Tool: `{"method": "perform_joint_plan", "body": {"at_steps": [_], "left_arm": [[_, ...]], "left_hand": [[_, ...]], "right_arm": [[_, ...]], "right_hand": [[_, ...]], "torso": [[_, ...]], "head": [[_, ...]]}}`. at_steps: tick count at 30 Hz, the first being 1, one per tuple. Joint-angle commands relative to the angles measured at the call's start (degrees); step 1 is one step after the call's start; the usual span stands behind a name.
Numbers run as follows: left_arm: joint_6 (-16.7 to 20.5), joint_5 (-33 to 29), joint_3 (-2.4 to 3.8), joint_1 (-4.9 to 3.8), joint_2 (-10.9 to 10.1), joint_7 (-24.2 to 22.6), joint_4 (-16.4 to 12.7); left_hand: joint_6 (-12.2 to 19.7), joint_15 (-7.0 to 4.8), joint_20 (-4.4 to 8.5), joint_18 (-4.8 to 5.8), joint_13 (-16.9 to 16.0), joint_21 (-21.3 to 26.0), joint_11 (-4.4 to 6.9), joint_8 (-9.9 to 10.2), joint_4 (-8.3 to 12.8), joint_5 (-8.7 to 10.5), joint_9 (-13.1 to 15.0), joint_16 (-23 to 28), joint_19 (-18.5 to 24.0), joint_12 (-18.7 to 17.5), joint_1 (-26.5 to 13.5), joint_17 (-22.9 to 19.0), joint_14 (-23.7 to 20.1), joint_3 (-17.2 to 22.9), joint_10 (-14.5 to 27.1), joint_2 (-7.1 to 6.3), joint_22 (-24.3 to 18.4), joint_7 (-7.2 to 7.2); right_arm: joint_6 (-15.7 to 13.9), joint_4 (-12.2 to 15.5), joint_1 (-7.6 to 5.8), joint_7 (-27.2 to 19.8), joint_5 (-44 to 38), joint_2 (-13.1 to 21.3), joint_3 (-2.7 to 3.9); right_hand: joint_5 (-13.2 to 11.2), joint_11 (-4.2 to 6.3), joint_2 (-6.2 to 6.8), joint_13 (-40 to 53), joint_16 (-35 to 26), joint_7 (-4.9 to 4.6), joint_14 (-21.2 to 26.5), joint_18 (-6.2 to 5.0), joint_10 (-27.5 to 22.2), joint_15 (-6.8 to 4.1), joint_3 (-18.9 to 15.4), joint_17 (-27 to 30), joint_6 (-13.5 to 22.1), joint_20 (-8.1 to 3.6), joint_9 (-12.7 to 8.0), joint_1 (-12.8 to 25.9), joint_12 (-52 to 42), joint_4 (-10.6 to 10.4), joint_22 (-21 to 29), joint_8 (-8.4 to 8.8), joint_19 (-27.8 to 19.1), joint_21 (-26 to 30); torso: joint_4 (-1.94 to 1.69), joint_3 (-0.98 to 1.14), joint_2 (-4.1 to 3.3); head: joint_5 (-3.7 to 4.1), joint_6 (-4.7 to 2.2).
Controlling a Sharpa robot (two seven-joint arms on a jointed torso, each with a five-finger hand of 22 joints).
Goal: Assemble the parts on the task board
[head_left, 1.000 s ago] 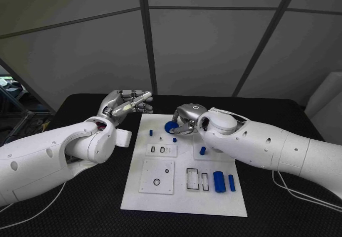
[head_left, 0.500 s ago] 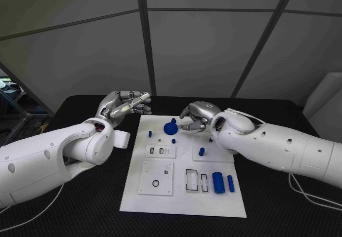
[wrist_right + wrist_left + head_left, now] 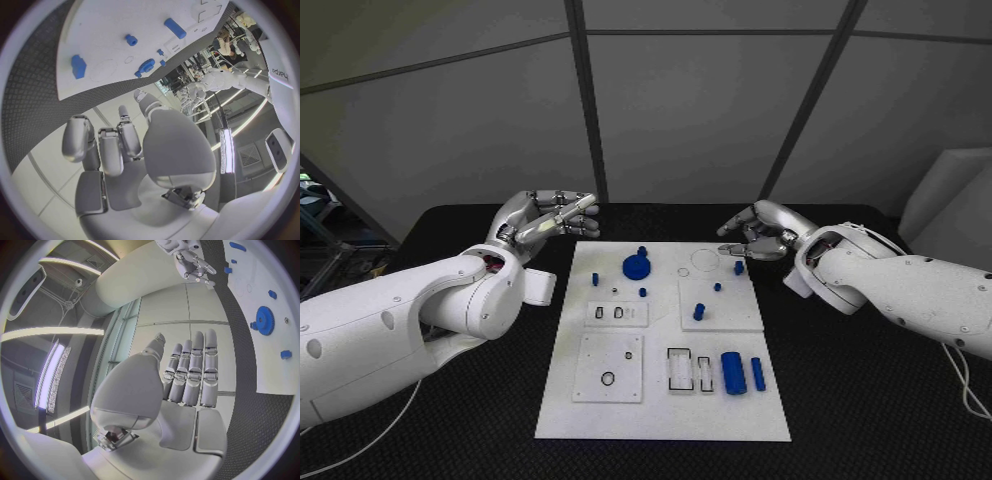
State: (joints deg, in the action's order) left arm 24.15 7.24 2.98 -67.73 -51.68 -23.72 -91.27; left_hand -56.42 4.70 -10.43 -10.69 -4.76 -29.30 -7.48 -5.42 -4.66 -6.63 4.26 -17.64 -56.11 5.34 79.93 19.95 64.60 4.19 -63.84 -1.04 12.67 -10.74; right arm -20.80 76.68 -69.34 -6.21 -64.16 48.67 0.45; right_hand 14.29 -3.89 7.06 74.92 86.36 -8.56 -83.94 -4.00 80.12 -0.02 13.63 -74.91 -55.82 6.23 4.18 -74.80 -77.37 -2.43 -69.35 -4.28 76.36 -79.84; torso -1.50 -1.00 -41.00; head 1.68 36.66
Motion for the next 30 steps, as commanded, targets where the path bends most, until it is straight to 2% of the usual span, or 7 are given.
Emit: {"method": "perform_joint_plan", "body": {"at_steps": [1, 4, 6, 8, 13, 18, 30], "left_arm": [[-1.5, 1.2, 0.02, -0.05, 0.1, 0.3, 0.1], [-1.6, 1.3, 0.02, -0.04, 0.2, 0.3, 0.1], [-1.7, 1.3, 0.02, -0.03, 0.3, 0.3, 0.2], [-1.8, 1.4, 0.02, -0.02, 0.4, 0.3, 0.3], [-2.1, 1.4, 0.01, 0.01, 0.4, 0.3, 0.4], [-2.1, 1.4, 0.01, 0.02, 0.4, 0.3, 0.6], [-1.9, 1.4, 0.01, 0.05, 0.6, 0.1, 0.7]], "left_hand": [[-0.5, -0.25, -0.04, 0.30, 0.0, 0.4, -0.06, 0.3, 0.2, 0.02, 0.0, 0.5, 0.6, 0.1, 0.0, 0.0, 0.1, 0.0, -0.6, 0.40, -0.1, 0.10], [-0.4, -0.33, -0.04, 0.28, 0.0, 0.5, -0.06, 0.4, 0.3, 0.02, 0.0, 0.7, 0.9, -0.1, 0.0, 0.0, 0.6, 0.0, -0.5, 0.37, -0.2, 0.11], [-0.3, -0.36, -0.03, 0.26, 0.1, 0.5, -0.07, 0.5, 0.3, 0.02, 0.0, 0.8, 0.9, -0.3, 0.1, 0.0, 0.9, 0.1, -0.4, 0.35, -0.2, 0.13], [-0.3, -0.25, -0.09, 0.28, 0.2, 0.8, -0.12, 0.6, 0.3, 0.03, -0.1, 1.5, 1.2, -0.5, 0.1, -0.2, 0.7, 0.1, -0.3, 0.34, -0.4, 0.11], [-0.4, -0.15, -0.18, 0.29, 0.3, 1.0, -0.16, 0.7, 0.3, 0.02, -0.1, 2.2, 1.5, -0.7, 0.1, -0.4, 0.6, 0.1, -0.4, 0.37, -0.5, 0.08], [-0.4, -0.14, -0.19, 0.29, 0.3, 1.0, -0.17, 0.7, 0.3, 0.02, -0.1, 2.3, 1.5, -0.7, 0.1, -0.4, 0.5, 0.1, -0.4, 0.37, -0.5, 0.07], [-0.3, -0.06, -0.26, 0.30, 0.3, 1.1, -0.24, 0.8, 0.4, 0.02, -0.1, 2.8, 1.6, -0.9, 0.1, -0.5, 0.5, 0.1, -0.3, 0.31, -0.6, -0.02]], "right_arm": [[2.0, -1.0, -0.11, -3.6, 5.7, 0.6, 0.01], [2.2, -1.9, -0.09, -3.7, 5.0, 0.9, 0.00], [2.5, -2.8, -0.06, -3.7, 4.2, 1.0, -0.01], [3.0, -3.3, -0.01, -3.8, 3.6, 1.0, -0.02], [4.1, -2.8, 0.44, -3.7, 2.6, 1.7, -0.03], [5.1, -2.2, 1.09, -3.2, 1.2, 2.2, -0.03], [5.8, -3.7, 3.06, -2.5, -1.0, 1.6, -0.04]], "right_hand": [[0.4, 0.18, -0.05, 2.0, 0.0, -0.09, -4.2, -0.40, -0.1, -0.38, -0.1, -7.3, -0.1, -0.24, 0.0, -0.6, 0.1, 0.4, -0.2, -0.03, 0.0, 0.2], [0.5, -0.03, 0.08, 1.8, 0.0, -0.36, -4.2, -0.39, -0.2, -0.24, -0.4, -7.4, 0.7, -0.20, -0.2, -0.7, 0.4, 0.6, -0.1, 0.42, 0.1, 0.2], [0.6, -0.19, 0.13, 1.6, -0.1, -0.49, -4.3, -0.39, -0.3, -0.11, -0.9, -7.4, 2.3, -0.09, -0.5, -0.8, 0.6, 0.7, -0.1, 0.78, 0.1, 0.3], [0.6, -0.26, 0.16, 1.6, 0.0, -0.59, -4.3, -0.38, -0.4, -0.05, -1.1, -7.5, 2.8, -0.05, -0.5, -0.8, 0.6, 0.8, -0.1, 0.79, 0.1, 0.3], [0.6, -0.34, 0.18, 1.6, 0.0, -0.68, -4.3, -0.38, -0.4, 0.00, -1.4, -7.5, 2.9, -0.01, -0.4, -0.7, 0.6, 0.8, -0.1, 0.68, 0.2, 0.3], [0.7, -0.37, 0.14, 1.7, 0.0, -0.71, -4.3, -0.36, -0.3, 0.04, -1.5, -7.6, 2.7, 0.03, -0.3, -0.7, 0.6, 0.8, -0.2, 0.50, 0.2, 0.3], [0.8, -0.44, 0.26, 1.4, 0.1, -0.78, -4.3, -0.40, -0.6, 0.11, -2.1, -7.7, 3.7, 0.13, -0.4, -1.1, 0.9, 1.1, 0.0, 0.72, 0.2, 0.5]], "torso": [[0.01, 0.07, -0.04], [-0.08, -0.01, -0.11], [-0.03, 0.01, -0.12], [-0.03, -0.04, -0.10], [-0.02, 0.00, -0.09], [-0.01, -0.11, -0.11], [-0.04, -0.03, -0.06]], "head": [[0.39, -0.07], [0.58, -0.15], [0.61, 0.23], [0.75, 0.25], [0.63, 0.56], [0.77, 0.60], [1.04, 0.57]]}}
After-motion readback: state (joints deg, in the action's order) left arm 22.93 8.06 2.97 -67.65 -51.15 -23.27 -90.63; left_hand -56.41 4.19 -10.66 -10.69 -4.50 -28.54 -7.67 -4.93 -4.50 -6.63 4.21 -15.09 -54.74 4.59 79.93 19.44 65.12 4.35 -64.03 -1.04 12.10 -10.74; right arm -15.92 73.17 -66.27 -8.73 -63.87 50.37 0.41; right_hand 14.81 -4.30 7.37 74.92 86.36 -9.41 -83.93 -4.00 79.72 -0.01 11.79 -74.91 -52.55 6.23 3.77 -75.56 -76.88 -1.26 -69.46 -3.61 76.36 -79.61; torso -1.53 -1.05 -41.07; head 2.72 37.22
